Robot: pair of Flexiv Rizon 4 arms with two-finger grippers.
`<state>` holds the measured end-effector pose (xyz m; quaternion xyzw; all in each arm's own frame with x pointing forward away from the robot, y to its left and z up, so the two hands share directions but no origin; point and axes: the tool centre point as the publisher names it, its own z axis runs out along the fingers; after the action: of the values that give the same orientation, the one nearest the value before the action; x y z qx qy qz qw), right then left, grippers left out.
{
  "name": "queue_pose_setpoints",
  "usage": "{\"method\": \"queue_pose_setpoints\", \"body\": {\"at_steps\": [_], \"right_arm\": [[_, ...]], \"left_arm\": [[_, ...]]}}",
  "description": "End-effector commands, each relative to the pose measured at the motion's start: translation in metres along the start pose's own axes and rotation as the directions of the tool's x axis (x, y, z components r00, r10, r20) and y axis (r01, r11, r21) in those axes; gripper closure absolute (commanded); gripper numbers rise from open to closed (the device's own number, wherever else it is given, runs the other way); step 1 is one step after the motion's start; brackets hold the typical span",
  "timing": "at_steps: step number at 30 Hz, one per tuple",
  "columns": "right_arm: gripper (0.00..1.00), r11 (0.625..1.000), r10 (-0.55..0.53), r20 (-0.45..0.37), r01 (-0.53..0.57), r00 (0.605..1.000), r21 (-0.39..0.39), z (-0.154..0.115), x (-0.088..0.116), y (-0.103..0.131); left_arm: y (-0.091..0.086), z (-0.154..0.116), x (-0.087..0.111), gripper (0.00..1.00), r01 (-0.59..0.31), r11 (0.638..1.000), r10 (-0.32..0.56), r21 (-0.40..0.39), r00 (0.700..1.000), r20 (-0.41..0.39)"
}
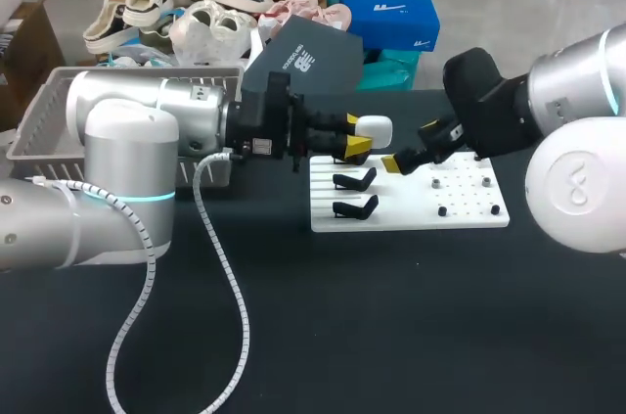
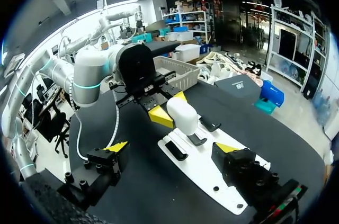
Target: Pick up each earbud case from the left stands, insert the matching earbuds, close the lid, and place the case in the box.
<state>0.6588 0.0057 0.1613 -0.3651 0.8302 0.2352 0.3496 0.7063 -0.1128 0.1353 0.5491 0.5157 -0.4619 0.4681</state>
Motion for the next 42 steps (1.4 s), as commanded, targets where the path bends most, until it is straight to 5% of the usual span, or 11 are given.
{"method": "queue_pose_setpoints", "body": {"at_steps": [1,42], "right_arm": [[0.0,0.993,0.013,-0.032,-0.009,0.999,0.117,0.008,-0.008,-0.005],[0.0,0.994,0.045,-0.098,-0.035,0.994,0.103,0.024,-0.027,-0.037]], "left_arm": [[-0.001,0.0,0.0,1.0,-0.001,1.0,0.001,-0.004,1.0,0.001],[-0.001,0.0,0.0,1.0,-0.001,1.0,0.001,-0.004,1.0,0.001]]}}
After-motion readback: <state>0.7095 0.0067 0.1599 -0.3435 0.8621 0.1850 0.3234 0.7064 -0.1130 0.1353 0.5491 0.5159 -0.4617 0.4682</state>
